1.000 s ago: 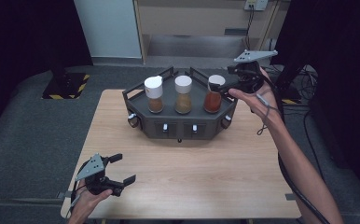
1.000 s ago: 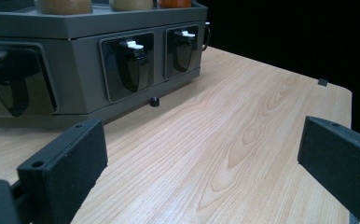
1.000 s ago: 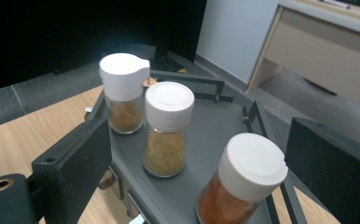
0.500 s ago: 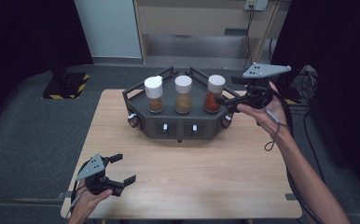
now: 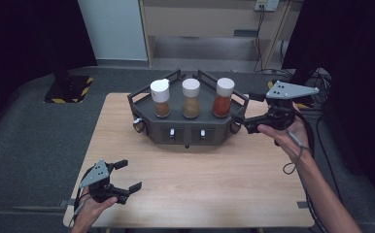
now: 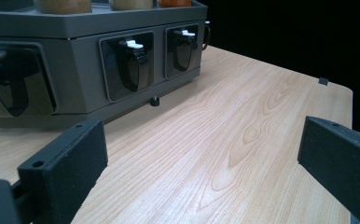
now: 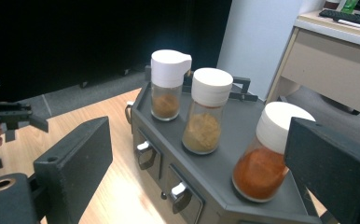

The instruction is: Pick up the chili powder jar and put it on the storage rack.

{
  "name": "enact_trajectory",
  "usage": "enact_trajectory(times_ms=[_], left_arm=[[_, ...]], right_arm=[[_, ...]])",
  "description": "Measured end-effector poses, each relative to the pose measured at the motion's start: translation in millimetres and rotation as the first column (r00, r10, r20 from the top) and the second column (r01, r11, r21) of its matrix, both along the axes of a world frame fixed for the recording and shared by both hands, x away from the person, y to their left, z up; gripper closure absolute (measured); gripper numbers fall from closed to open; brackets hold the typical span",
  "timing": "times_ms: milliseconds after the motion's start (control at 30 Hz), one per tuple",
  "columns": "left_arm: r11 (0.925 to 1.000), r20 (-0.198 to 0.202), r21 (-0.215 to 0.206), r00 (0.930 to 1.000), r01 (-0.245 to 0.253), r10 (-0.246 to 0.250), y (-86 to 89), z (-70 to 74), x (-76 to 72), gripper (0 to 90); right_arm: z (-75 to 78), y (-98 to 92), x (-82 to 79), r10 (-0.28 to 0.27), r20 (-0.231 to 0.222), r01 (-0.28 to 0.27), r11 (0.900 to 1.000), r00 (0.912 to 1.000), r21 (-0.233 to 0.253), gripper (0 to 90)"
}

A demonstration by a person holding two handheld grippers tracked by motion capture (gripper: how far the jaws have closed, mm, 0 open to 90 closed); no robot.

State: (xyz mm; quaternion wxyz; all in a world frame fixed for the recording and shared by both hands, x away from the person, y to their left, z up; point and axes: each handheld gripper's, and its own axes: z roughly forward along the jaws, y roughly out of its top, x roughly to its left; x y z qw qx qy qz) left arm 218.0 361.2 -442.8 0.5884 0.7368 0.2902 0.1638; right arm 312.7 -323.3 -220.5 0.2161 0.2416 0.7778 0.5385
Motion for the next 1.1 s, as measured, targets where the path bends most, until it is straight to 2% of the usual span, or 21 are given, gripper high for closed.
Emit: enact_trajectory(times_ms=[300,467,933,1033,1100], left_arm=[[1.0,-0.001,0.0,1.0,0.0,0.0,-0.2,0.0,0.0,0.0],[1.0,0.0,-0.001,1.0,0.0,0.0,-0.1,-0.2,0.0,0.0],[1.0,0.005,-0.003,1.0,0.001,-0.001,0.0,-0.4,-0.2,0.0],[1.0,0.005,-0.002,1.0,0.002,-0.002,0.0,-0.2,-0.2,0.0],[1.0,0.006,-0.001,1.0,0.002,-0.002,0.1,-0.2,-0.3,0.0]], right_arm=[[-16.0,-8.0,-19.6,0.01,-0.009,-0.01,1.0,0.9999,0.005,8.4],[-25.8,-15.1,-27.6,0.023,-0.019,-0.022,0.999,0.9996,0.037,8.4],[-48.3,-28.7,-59.3,-0.016,-0.003,0.017,0.999,0.9999,0.034,8.3],[-57.3,-32.5,-66.7,-0.016,-0.008,0.016,0.999,0.9998,0.039,8.1],[-62.8,-32.7,-73.9,-0.029,-0.004,0.029,0.999,0.9996,0.026,8.0]])
